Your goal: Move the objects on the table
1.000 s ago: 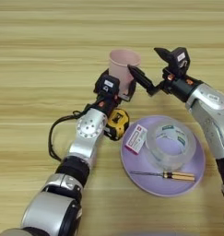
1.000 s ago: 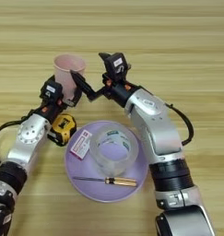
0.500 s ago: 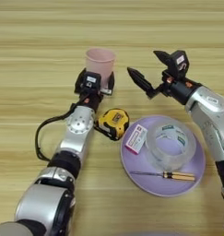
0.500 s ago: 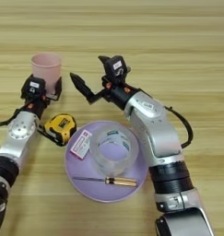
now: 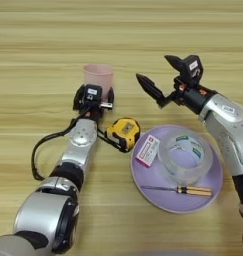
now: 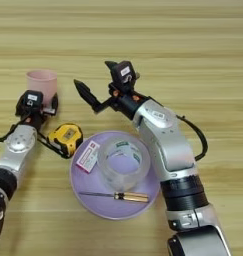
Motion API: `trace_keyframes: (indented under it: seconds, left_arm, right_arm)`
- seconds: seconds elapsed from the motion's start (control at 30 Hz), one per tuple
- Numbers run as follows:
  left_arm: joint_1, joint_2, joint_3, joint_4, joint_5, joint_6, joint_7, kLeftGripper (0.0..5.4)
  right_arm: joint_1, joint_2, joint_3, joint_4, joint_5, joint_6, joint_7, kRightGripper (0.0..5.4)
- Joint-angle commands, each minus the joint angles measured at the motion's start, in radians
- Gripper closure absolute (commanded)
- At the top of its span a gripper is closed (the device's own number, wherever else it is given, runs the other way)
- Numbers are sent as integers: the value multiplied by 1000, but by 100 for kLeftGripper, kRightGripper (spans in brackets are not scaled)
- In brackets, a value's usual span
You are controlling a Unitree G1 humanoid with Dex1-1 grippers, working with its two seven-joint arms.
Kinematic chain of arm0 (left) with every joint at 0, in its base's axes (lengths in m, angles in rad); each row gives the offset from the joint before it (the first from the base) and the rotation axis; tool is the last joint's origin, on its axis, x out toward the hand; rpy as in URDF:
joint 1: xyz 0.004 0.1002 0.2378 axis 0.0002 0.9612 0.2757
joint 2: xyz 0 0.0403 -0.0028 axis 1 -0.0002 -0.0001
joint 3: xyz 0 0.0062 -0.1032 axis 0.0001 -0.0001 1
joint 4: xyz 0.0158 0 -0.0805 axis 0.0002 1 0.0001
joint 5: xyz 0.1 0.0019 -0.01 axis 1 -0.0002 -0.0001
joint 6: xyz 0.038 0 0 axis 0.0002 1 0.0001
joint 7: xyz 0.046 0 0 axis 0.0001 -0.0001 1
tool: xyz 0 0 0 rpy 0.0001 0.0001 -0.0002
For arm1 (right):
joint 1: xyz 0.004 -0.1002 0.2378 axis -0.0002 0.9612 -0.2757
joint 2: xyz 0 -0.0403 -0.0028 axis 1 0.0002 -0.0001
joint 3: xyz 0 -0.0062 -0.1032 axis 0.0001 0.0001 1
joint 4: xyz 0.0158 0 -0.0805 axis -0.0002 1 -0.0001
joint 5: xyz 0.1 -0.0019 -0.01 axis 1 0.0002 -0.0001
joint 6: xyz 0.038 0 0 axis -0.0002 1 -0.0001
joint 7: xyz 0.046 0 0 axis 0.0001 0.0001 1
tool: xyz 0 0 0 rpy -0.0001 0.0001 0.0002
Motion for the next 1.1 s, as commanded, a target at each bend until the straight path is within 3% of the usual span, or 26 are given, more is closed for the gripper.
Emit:
trace_keyframes:
  seconds: [0.03,0.67,1.1]
  left_arm:
    - [-24,-12,12,16,-17,-12,-9,139]
    - [-27,-49,18,84,-15,12,-5,139]
    - [48,-80,13,77,-12,-6,24,139]
  right_arm:
    - [8,3,9,-18,0,7,-7,0]
    - [11,-4,13,-33,1,12,-12,0]
    - [9,-3,14,-31,-1,14,-17,0]
